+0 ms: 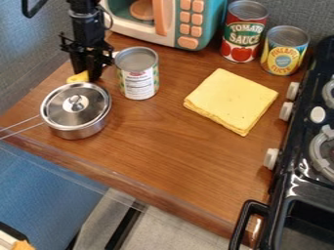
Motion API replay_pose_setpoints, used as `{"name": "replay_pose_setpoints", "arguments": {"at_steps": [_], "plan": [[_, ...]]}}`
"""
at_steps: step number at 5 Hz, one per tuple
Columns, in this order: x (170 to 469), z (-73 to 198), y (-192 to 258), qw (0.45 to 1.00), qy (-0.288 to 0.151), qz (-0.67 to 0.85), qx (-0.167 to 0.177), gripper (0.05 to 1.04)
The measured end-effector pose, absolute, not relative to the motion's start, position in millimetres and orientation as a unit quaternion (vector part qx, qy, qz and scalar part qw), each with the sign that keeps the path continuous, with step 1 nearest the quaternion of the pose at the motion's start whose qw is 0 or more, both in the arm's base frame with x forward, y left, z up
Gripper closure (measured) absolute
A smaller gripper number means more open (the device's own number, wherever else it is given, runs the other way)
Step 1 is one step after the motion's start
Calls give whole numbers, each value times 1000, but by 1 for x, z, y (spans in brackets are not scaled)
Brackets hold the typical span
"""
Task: Moved the yellow knife to the bottom right side of the table
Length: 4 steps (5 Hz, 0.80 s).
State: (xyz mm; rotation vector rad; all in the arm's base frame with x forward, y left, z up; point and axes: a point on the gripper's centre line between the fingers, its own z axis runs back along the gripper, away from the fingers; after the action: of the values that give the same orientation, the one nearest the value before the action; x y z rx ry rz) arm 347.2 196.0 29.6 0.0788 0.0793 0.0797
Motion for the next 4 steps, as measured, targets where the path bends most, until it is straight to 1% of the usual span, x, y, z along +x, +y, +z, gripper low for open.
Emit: {"name": "replay_pose_setpoints", "arguments": {"at_steps": [1,2,3,4], "plan": [[345,60,201,997,8,72,38,754],[340,93,180,996,-17,84,28,754],[333,121,141,995,-42,84,13,754],[315,133,99,994,-58,92,-28,754]]}}
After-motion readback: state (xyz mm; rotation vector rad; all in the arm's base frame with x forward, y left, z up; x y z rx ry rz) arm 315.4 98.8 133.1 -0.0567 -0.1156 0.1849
